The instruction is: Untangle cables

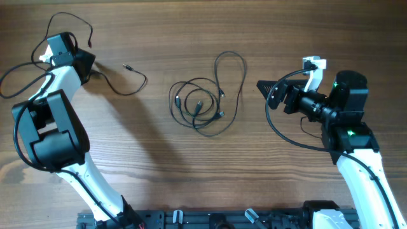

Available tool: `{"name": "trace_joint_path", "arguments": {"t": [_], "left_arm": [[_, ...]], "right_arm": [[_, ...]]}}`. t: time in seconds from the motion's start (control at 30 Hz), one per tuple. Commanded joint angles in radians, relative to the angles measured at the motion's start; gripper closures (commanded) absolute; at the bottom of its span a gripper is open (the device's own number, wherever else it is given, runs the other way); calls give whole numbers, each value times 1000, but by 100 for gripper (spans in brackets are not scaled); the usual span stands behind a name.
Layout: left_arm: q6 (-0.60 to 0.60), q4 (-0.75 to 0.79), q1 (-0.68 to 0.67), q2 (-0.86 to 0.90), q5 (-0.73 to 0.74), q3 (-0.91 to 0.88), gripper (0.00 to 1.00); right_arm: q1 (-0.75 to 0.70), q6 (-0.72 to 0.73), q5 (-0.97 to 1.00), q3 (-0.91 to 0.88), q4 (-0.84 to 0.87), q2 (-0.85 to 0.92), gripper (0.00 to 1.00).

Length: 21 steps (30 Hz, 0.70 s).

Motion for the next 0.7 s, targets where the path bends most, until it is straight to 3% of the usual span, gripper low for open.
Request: {"name": "trace_joint_path", "arguments": {"t": [0.0,0.07,0.13,0.27,0.37,0.4,0.47,0.57,0.63,0.67], "left_arm": [[9,49,2,14,4,-6,85],[8,108,17,3,103,-2,96],[-30,199,47,-20,214,-1,96],[-208,338,131,-95,256,-1,96],[-253,353,187,-140,343,-1,96],[-253,312,196,-145,383,-1,87],[-207,101,182,-138,367,-1,52],[-24,-85,101,-102,192,-2,40],[6,-134,36,-66,70,-2,19],[6,-136,14,-51,30,-2,18]], "right_arm": [[5,-10,-9,21,-7,5,0],[5,-5,-10,21,-18,5,0],[5,-4,-16,21,-20,5,0],[5,6,-16,21,-21,5,0],[5,5,-15,21,-24,5,0],[5,5,-11,21,-23,5,0],[5,5,27,21,-22,5,0],[5,5,53,21,-6,5,0],[5,5,52,21,0,5,0],[5,5,52,21,-2,5,0]]}}
